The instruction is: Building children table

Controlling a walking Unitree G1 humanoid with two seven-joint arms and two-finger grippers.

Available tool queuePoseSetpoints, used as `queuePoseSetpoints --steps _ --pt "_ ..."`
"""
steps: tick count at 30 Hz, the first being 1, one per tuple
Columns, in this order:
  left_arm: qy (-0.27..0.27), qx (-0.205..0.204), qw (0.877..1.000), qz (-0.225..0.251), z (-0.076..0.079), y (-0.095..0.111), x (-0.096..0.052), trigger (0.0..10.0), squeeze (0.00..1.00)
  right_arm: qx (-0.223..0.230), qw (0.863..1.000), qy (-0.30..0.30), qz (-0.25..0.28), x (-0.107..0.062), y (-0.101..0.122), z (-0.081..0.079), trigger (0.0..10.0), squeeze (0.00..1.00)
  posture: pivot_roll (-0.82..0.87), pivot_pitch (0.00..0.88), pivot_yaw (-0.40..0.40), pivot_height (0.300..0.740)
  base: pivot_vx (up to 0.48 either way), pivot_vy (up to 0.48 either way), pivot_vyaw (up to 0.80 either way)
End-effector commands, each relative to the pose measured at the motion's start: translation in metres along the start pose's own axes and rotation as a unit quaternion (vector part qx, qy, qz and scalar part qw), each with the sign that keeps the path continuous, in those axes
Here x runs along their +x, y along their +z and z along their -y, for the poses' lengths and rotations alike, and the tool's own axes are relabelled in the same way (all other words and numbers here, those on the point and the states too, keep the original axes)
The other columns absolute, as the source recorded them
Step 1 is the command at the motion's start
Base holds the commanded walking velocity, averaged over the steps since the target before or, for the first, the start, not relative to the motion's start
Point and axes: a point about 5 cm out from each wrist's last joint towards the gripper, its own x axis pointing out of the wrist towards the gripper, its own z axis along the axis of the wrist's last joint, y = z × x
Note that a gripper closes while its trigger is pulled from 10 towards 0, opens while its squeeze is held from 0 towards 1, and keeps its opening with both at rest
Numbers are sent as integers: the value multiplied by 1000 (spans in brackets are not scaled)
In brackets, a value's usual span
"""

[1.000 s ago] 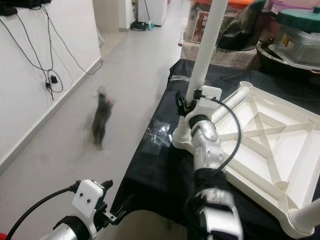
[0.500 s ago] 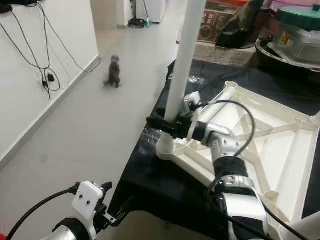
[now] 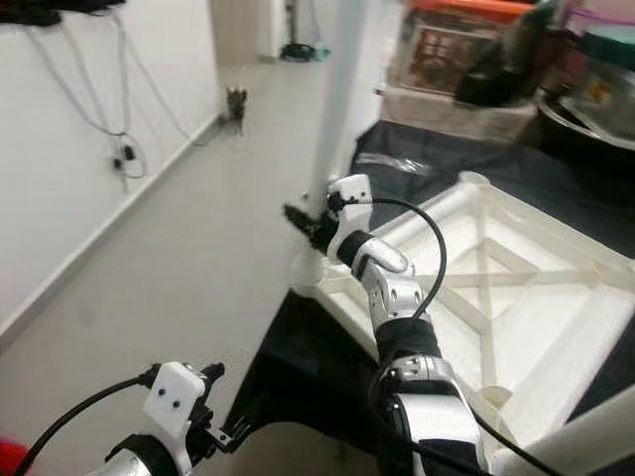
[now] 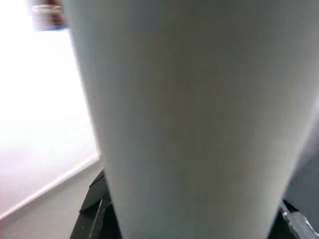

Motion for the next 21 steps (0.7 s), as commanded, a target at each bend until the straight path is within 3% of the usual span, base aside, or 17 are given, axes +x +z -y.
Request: queuePoseSetpoints --steps 1,2,3,4,7,8,10,12,13,14,16,17,21 --pt "0 0 1000 -5 -2 -3 0 10000 0 -9 985 -173 -26 -21 -11 38 0 0 153 65 -88 740 0 0 0" --pt "1 1 1000 -5 -2 -3 1 10000 0 -11 973 -229 -26 -30 -12 44 0 0 153 65 -86 740 0 0 0" --pt "1 1 1000 -5 -2 -3 1 10000 0 -11 973 -229 -26 -30 -12 44 0 0 153 65 -86 740 0 0 0" --pt "1 2 1000 -4 -3 -3 1 10000 0 -9 962 -271 -21 -39 -13 44 0 0 151 62 -87 740 0 0 0" --pt "1 2 1000 -4 -3 -3 1 10000 0 -9 962 -271 -21 -39 -13 44 0 0 151 62 -87 740 0 0 0" --pt "2 3 1000 -4 -3 -3 2 10000 0 -2 952 -307 -15 -46 -13 42 0 0 149 62 -87 740 0 0 0" --pt "2 3 1000 -4 -3 -3 2 10000 0 -2 952 -307 -15 -46 -13 42 0 0 149 62 -87 740 0 0 0" --pt "4 6 1000 -3 -4 -3 4 10000 0 29 941 -336 -12 -53 -15 15 0 0 144 57 -85 740 0 0 0" --pt "4 6 1000 -3 -4 -3 4 10000 0 29 941 -336 -12 -53 -15 15 0 0 144 57 -85 740 0 0 0" --pt "4 6 1000 -2 -5 -3 5 10000 0 30 946 -324 -16 -52 -16 2 1255 0 138 54 -83 740 0 0 0" --pt "4 6 1000 -2 -5 -3 5 10000 0 30 946 -324 -16 -52 -16 2 1255 0 138 54 -83 740 0 0 0" --pt "4 6 1000 -2 -5 -3 6 10000 0 33 958 -285 -9 -48 -17 -11 10000 1000 138 49 -83 740 0 0 0" --pt "6 5 1000 -1 -7 -4 8 10000 0 38 972 -232 13 -42 -20 -24 10000 1000 134 36 -83 740 0 0 0"
